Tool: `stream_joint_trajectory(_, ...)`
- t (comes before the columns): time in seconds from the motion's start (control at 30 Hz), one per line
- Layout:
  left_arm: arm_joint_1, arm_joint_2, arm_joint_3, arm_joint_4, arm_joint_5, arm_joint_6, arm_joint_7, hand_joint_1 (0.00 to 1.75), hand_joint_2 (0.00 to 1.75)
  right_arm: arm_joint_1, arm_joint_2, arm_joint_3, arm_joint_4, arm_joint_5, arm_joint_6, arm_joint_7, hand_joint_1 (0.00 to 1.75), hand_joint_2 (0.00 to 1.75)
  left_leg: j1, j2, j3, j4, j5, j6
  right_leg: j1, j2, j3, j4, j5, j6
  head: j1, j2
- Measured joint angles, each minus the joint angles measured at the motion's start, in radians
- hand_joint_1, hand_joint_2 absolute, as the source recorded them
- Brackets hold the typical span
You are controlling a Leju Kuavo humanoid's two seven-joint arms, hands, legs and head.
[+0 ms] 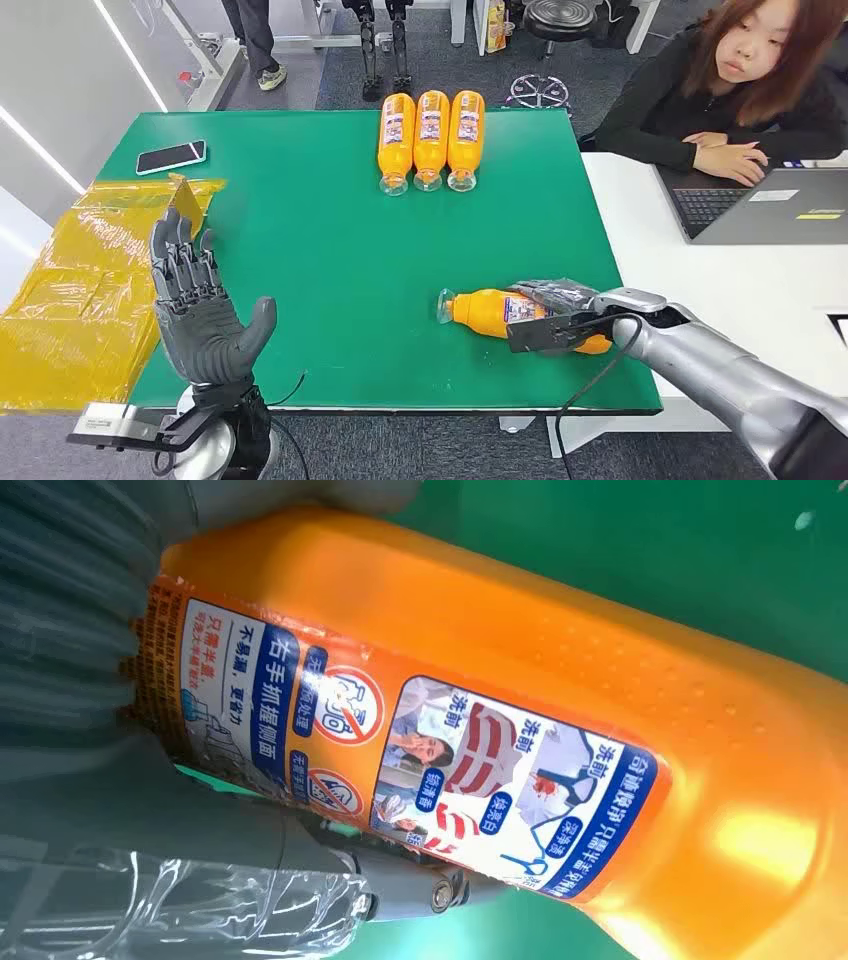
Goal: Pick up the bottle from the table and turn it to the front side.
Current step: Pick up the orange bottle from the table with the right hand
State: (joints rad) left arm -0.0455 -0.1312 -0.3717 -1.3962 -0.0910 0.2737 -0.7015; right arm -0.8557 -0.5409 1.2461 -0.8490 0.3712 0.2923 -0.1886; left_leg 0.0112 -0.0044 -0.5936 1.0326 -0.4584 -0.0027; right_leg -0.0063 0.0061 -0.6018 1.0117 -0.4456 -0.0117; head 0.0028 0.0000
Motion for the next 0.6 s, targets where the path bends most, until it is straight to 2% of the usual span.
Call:
stream_joint_trajectory(0.4, 0.014, -0.011, 0.017, 0.0, -0.016, 0.001, 0.0, 0.0, 1.75, 0.078, -0.031, -0.006, -0.121, 0.125, -0.201, 0.035, 1.75, 1.75, 0.0, 0.0, 0.002, 0.001, 0.001, 0.002, 0.0, 0.0, 0.003, 0.0, 0.002, 0.003, 0.0, 0.0)
stream_joint_trajectory(0.6, 0.031, -0.018, 0.021, 0.0, -0.028, -0.001, 0.0, 0.0, 1.75, 0.172, -0.061, -0.074, -0.233, 0.224, -0.341, 0.079, 1.75, 1.75, 0.0, -0.001, -0.001, 0.001, 0.001, 0.002, 0.0, -0.001, 0.001, 0.0, 0.002, 0.003, 0.0, 0.0)
